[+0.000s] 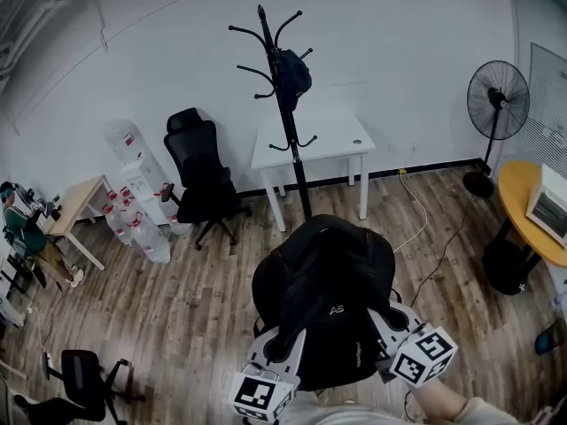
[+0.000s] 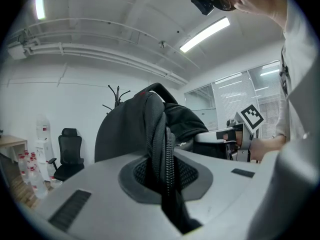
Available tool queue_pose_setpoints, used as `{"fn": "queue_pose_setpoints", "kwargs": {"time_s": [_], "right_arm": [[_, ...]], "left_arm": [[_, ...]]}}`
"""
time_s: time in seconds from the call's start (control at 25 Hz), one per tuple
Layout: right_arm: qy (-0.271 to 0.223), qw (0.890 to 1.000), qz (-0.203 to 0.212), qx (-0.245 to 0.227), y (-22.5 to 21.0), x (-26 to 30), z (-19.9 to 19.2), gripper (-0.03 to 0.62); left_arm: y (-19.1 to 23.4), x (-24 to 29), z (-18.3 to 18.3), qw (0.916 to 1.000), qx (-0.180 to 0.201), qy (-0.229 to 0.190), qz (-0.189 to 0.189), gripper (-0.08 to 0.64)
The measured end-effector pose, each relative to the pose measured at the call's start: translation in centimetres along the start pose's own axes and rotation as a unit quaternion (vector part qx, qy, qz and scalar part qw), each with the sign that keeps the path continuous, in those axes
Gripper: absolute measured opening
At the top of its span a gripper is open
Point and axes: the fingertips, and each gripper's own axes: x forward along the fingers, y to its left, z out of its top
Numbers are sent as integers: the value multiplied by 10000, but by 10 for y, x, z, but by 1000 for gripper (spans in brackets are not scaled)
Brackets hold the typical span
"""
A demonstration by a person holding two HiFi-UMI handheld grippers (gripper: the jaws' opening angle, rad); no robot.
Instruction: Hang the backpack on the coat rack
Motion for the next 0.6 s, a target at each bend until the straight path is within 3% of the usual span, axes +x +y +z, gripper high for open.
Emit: {"fn": "queue_pose_setpoints", "kwargs": {"time_s": [0.24,0.6], "right_arm": [[20,9999,-118,-27,-18,21,3,29],[33,9995,-306,-105,-43,93,13,29]], "left_arm": [[18,25,-3,9999,17,-64,-106,31],[84,76,-5,9997,-24,-110,-230,31]]}}
